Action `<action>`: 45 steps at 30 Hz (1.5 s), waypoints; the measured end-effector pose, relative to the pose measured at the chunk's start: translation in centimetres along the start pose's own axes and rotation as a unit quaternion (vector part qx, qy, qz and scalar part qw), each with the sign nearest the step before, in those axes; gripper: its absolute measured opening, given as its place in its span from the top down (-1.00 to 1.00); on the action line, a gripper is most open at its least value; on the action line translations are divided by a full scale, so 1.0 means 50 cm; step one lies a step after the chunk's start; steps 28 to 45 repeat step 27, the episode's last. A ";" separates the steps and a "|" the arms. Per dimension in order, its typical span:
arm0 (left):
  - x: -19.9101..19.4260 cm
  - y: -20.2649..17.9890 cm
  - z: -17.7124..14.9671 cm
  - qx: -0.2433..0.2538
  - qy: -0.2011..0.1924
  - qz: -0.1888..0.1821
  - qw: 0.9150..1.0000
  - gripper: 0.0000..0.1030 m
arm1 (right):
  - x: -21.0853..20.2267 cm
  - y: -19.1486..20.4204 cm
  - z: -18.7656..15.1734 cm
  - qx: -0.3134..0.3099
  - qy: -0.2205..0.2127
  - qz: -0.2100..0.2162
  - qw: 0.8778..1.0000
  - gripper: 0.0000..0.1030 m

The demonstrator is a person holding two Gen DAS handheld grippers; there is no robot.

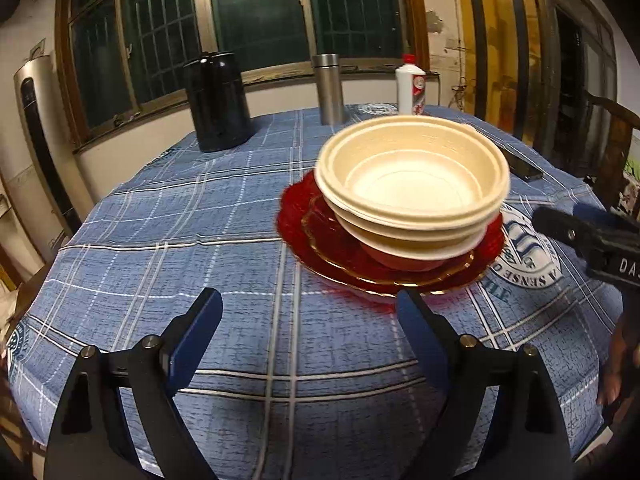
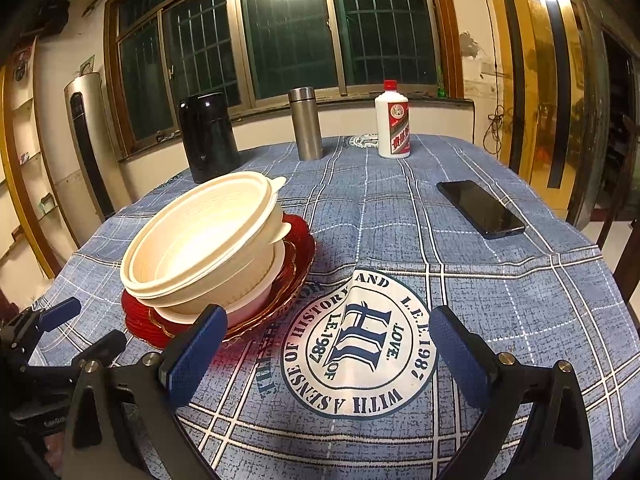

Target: Organize plates and bowls

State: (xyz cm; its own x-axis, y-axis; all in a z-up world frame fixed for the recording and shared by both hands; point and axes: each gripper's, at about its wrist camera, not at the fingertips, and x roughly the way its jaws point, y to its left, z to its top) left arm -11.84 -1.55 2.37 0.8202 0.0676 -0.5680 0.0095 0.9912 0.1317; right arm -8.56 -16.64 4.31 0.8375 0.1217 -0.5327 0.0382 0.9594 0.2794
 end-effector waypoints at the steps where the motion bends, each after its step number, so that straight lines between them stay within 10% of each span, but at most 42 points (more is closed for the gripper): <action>1: 0.000 0.007 0.002 -0.005 0.000 0.002 1.000 -0.74 | 0.004 -0.005 0.001 0.003 0.007 0.000 1.000 -0.98; 13: 0.029 0.083 0.025 -0.036 0.034 0.030 0.998 -0.74 | 0.044 -0.091 0.030 0.037 0.084 -0.046 0.995 -0.98; 27: 0.240 0.213 0.048 -0.078 0.212 0.027 0.974 -0.74 | 0.157 -0.208 0.046 0.108 0.176 -0.105 0.973 -0.98; 45: 0.240 0.213 0.048 -0.078 0.212 0.027 0.974 -0.74 | 0.157 -0.208 0.046 0.108 0.176 -0.105 0.973 -0.98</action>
